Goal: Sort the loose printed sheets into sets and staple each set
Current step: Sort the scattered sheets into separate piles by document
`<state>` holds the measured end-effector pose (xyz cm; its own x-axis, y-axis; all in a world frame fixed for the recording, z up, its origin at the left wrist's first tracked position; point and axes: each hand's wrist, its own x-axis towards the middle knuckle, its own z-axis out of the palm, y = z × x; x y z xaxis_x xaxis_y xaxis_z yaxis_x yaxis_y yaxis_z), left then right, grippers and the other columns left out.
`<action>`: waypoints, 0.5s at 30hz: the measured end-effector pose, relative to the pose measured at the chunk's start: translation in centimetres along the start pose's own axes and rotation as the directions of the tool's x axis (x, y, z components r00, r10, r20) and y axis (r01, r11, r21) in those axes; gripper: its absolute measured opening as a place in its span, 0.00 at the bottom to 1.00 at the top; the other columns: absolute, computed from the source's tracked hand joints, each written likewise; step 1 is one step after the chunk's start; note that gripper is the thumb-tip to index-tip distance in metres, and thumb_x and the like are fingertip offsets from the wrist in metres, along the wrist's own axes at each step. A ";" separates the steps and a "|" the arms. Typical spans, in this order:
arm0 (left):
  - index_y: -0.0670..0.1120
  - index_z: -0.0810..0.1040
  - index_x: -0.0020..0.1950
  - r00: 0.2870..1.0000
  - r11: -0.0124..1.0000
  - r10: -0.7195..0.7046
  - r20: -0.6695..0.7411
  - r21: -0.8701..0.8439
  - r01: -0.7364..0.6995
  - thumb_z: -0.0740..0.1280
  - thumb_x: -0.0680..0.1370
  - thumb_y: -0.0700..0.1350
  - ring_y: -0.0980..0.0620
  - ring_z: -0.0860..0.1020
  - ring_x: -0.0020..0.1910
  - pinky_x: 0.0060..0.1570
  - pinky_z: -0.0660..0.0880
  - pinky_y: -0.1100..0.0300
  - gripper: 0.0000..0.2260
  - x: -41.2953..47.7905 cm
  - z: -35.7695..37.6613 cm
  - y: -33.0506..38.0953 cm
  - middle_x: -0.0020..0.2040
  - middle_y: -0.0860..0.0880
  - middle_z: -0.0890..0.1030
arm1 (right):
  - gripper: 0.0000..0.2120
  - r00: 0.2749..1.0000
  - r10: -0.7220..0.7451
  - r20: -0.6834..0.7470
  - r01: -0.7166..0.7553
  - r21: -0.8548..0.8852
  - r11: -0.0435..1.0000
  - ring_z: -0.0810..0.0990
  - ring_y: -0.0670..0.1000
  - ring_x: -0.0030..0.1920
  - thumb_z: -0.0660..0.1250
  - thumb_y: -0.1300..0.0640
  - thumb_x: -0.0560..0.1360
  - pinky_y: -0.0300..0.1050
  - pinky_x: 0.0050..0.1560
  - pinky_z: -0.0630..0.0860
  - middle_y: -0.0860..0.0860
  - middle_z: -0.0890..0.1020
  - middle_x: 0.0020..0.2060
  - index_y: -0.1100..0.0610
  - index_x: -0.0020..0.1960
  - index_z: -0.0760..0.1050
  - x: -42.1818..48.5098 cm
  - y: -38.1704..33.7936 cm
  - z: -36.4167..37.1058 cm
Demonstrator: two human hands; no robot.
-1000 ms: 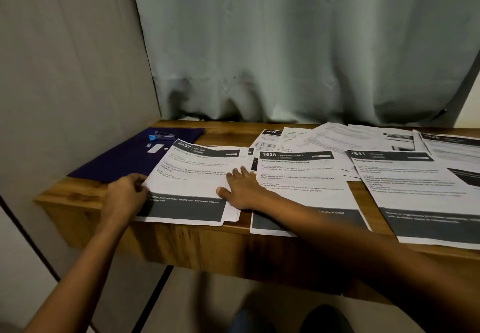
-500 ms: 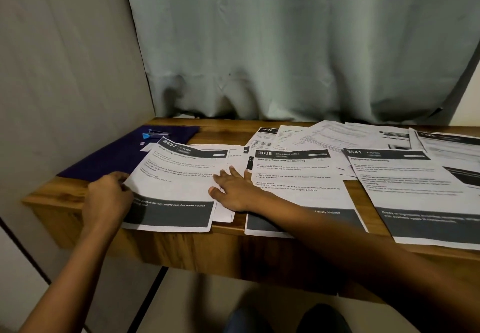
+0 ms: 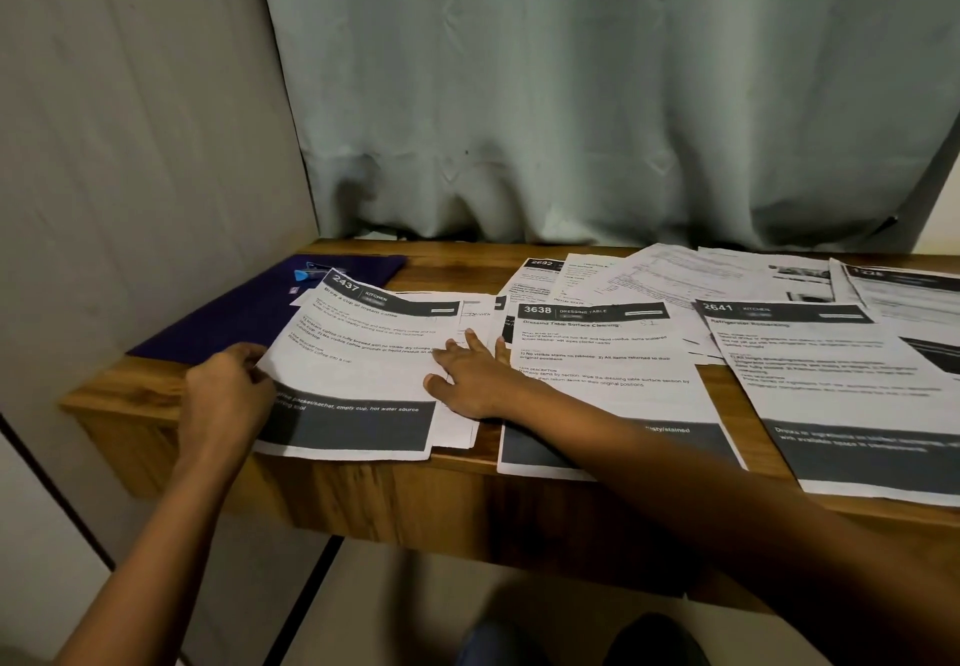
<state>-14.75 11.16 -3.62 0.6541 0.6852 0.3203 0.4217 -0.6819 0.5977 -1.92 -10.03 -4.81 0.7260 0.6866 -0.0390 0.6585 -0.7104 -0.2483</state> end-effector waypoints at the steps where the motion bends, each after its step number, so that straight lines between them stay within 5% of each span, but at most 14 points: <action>1: 0.43 0.72 0.66 1.000 1.000 0.010 0.003 -0.017 -0.010 0.65 0.76 0.36 0.41 0.77 0.53 0.43 0.77 0.50 0.18 -0.1 0.0 0.1 0.57 0.38 0.77 | 0.28 1.000 0.007 -0.003 -0.007 -0.009 1.000 0.39 0.56 0.76 0.48 0.43 0.81 0.62 0.71 0.34 0.54 0.50 0.77 0.54 0.77 0.51 0.0 0.1 0.0; 8: 0.43 0.72 0.66 0.994 0.996 0.085 0.071 -0.022 -0.084 0.65 0.77 0.38 0.43 0.77 0.56 0.43 0.74 0.56 0.17 0.5 0.9 1.0 0.59 0.40 0.78 | 0.30 0.996 0.089 -0.015 -0.090 -0.088 0.992 0.41 0.56 0.76 0.47 0.41 0.80 0.61 0.71 0.34 0.54 0.52 0.77 0.55 0.77 0.52 -0.2 0.8 -0.5; 15: 0.46 0.71 0.69 0.975 0.971 0.175 0.134 0.141 -0.194 0.64 0.78 0.41 0.42 0.76 0.57 0.50 0.77 0.48 0.19 0.7 2.1 0.4 0.61 0.41 0.77 | 0.31 0.991 0.130 -0.009 -0.130 -0.097 0.987 0.40 0.56 0.76 0.48 0.41 0.80 0.62 0.72 0.35 0.55 0.50 0.77 0.56 0.77 0.49 -0.5 1.3 -0.6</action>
<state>-12.81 10.84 -4.64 0.7961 0.5147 0.3183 0.3711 -0.8307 0.4150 -1.30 -11.37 -4.55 0.8072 0.5870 -0.0620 0.5745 -0.8054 -0.1460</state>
